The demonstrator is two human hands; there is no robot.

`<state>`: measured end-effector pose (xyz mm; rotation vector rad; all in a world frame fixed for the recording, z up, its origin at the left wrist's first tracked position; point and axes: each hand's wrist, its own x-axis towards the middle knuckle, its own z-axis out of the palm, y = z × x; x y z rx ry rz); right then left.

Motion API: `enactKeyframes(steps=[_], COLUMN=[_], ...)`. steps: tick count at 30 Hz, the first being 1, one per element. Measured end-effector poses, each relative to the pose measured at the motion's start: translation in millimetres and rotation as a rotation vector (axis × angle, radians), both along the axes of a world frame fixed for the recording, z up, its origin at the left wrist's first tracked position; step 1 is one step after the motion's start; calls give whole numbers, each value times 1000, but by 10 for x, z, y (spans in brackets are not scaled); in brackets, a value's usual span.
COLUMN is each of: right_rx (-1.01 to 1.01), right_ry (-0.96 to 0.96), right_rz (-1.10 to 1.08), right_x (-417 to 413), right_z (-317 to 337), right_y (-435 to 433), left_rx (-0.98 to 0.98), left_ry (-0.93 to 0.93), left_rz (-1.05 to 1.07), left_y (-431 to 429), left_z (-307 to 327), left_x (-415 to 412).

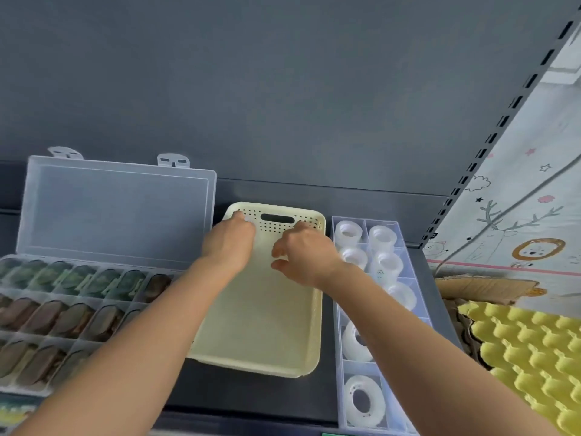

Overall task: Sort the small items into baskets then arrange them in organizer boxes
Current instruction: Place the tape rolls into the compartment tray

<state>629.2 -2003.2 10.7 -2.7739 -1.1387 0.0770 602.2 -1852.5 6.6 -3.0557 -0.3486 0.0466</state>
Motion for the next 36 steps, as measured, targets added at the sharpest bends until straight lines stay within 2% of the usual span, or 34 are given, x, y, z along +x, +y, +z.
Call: enactKeyframes(steps=[5,11,17,24,29,36], right_rx=[-65,0,-107,-93,18,386], right_ry=[32,91,190,50,15,-7], right_rz=[-8,-20,-6,15,-9,-195], right_x=[149,276,310,252,219,-33], right_z=[-95,-139,-191,-175,-139,193], right_y=[116,298,461,469,257,-308], left_rx=[-49,-229,-293,-328,-372,-478], left_ry=[-35,-195,-255,-284,-348,-480], left_rz=[-6,47,67,72,65,-47], left_y=[60,191,281,286,217,-37], left_z=[-9,121,169,90,142,311], left_x=[91,34,-95,-213,-274,-354])
